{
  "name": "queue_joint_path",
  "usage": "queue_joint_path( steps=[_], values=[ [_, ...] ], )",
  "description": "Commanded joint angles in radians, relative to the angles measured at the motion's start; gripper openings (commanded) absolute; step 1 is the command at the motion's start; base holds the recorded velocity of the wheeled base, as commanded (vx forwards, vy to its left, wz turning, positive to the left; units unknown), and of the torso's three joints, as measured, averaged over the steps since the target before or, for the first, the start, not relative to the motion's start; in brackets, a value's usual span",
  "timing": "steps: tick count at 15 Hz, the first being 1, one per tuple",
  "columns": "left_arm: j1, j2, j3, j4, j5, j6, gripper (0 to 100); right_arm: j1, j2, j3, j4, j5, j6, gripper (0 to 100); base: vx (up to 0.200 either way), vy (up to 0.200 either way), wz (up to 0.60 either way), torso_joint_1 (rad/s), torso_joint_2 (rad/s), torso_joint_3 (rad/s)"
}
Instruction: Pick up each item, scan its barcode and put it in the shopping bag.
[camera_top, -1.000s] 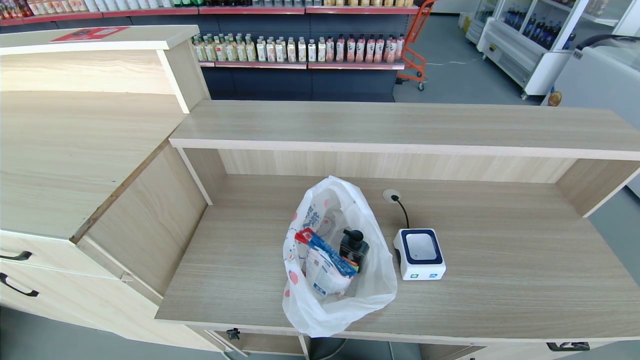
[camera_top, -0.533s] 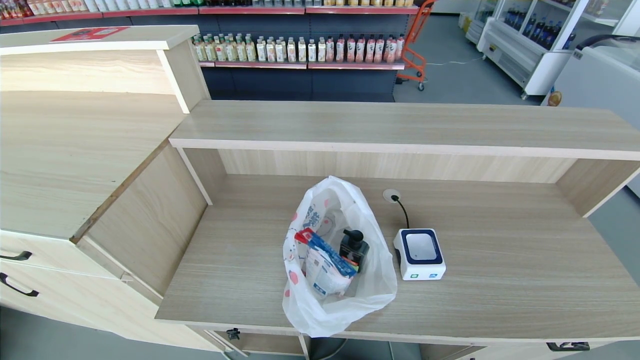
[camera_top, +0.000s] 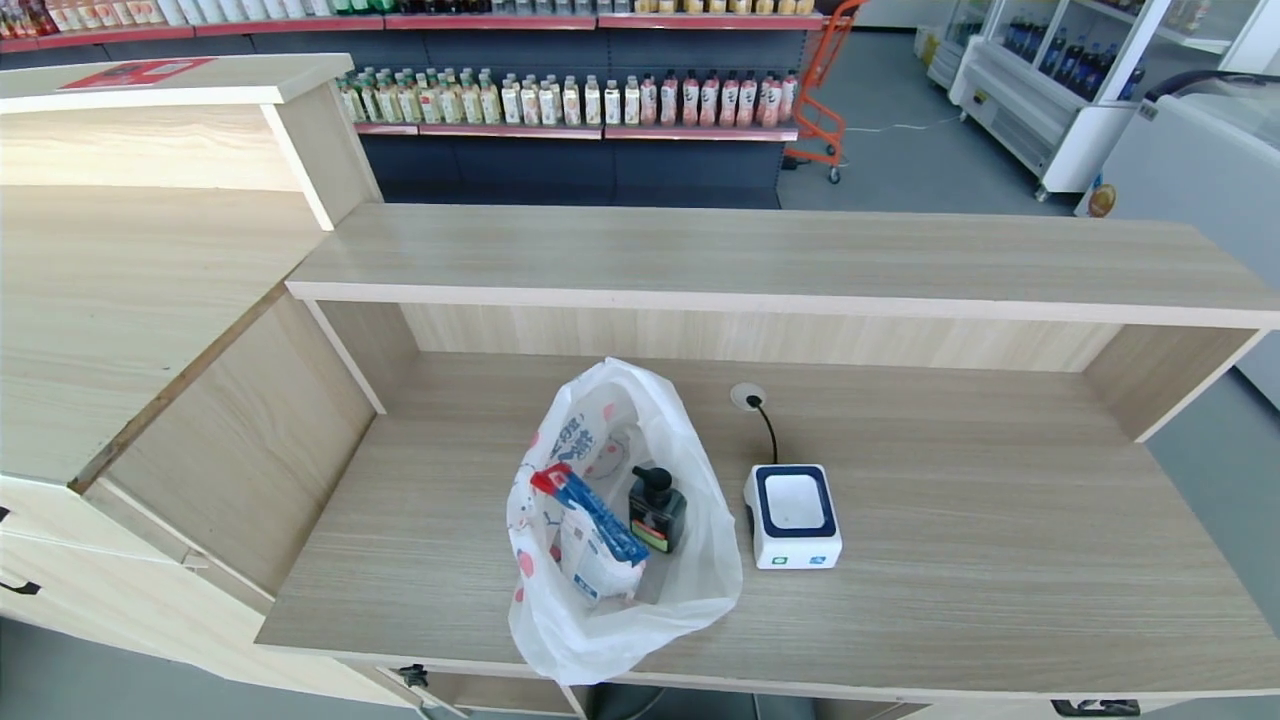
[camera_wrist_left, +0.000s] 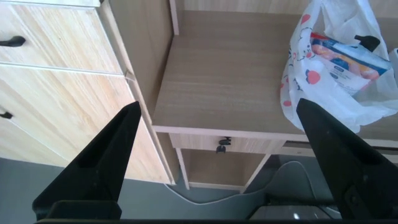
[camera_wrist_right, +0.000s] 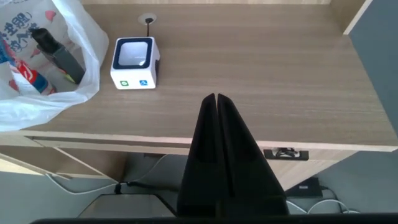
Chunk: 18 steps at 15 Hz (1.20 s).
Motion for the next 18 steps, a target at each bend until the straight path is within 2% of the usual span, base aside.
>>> queue_joint_path(
  steps=[1, 2, 5, 11, 18],
  values=[
    [0.0, 0.0, 0.0, 0.0, 0.001, 0.001, 100, 0.001, 0.004, 0.0, -0.001, 0.0, 0.0, 0, 0.0, -0.2, 0.0, 0.002, 0.01, 0.002],
    [0.0, 0.0, 0.0, 0.0, 0.001, -0.007, 100, 0.001, 0.004, 0.0, -0.001, 0.0, 0.001, 0, 0.0, -0.2, 0.0, 0.002, 0.01, -0.002],
    [0.0, 0.0, 0.0, 0.0, 0.0, -0.004, 100, 0.001, 0.004, 0.0, -0.001, -0.003, 0.013, 0, 0.0, 0.0, 0.0, 0.0, 0.0, 0.0],
    [0.0, 0.0, 0.0, 0.0, 0.001, -0.008, 100, 0.001, 0.004, 0.0, -0.001, -0.003, 0.013, 0, 0.2, 0.0, 0.0, 0.002, 0.0, 0.002],
    [0.0, 0.0, 0.0, 0.0, 0.001, -0.008, 100, 0.001, 0.004, 0.0, -0.001, -0.003, 0.015, 0, 0.0, 0.0, 0.0, 0.0, 0.0, 0.0]
  ],
)
